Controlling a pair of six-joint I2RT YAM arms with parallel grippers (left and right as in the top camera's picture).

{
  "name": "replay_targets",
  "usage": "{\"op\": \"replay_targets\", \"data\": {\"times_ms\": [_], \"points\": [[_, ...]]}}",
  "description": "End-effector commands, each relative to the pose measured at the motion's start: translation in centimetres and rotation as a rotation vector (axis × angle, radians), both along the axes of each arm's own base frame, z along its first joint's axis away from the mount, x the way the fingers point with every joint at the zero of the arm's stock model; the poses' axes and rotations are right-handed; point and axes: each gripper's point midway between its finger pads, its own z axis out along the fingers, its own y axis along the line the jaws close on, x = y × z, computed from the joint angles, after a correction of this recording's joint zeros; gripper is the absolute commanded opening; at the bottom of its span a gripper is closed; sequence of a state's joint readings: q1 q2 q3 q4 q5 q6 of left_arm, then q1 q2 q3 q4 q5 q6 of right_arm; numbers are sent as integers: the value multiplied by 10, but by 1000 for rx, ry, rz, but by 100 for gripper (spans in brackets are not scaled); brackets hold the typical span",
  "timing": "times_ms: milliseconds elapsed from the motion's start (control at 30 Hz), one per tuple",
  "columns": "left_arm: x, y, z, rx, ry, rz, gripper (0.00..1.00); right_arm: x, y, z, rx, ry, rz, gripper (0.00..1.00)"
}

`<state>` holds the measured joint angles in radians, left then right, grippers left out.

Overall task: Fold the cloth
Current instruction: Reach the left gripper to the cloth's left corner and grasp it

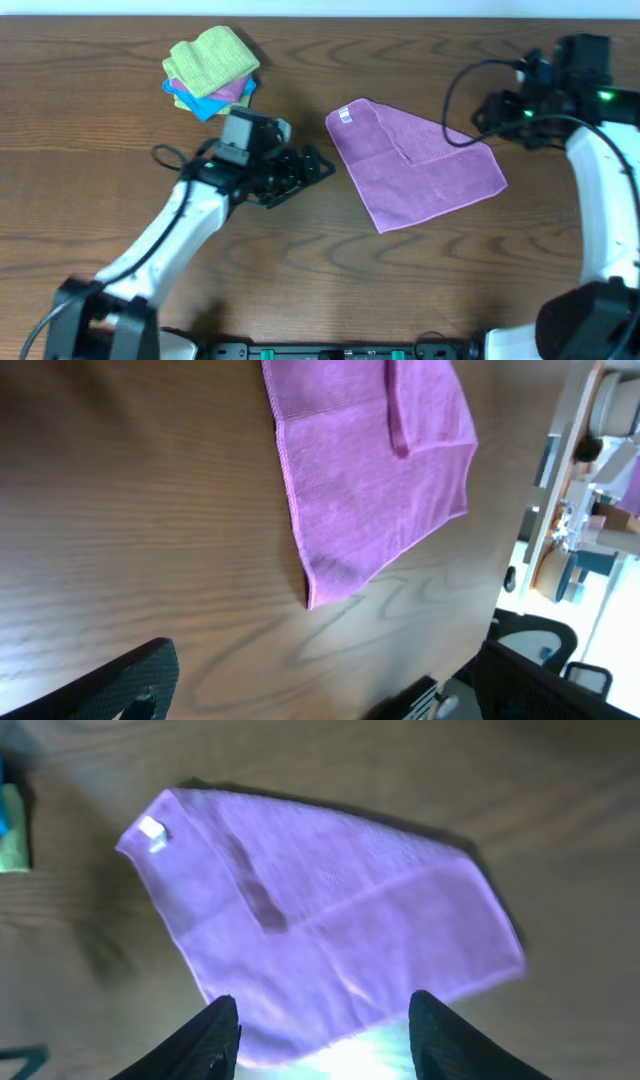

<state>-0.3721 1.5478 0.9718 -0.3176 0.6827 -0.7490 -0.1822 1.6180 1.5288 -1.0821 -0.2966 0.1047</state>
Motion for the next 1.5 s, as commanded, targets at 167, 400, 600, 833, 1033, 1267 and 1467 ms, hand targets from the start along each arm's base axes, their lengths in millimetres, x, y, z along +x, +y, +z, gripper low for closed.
{"op": "replay_targets", "data": {"times_ms": [167, 400, 600, 833, 1033, 1267, 1467], "points": [[10, -39, -26, -141, 133, -15, 95, -18, -34, 17, 63, -36, -40, 57], [5, -66, -47, -225, 231, -50, 95, -34, -52, 5, 128, 8, -109, 58], [-5, -80, -55, -239, 283, -69, 95, -43, -58, -8, 175, 36, -144, 58], [-16, -93, -58, -221, 301, -80, 95, -42, -59, -8, 187, 28, -148, 59], [-20, -99, -60, -205, 304, -78, 95, -40, -58, -7, 192, 18, -144, 59], [-26, -114, -64, -216, 311, -92, 95, -40, -58, -7, 193, 16, -143, 59], [-29, -119, -74, -219, 339, -92, 95, -39, -55, -5, 211, 10, -137, 59]]}}
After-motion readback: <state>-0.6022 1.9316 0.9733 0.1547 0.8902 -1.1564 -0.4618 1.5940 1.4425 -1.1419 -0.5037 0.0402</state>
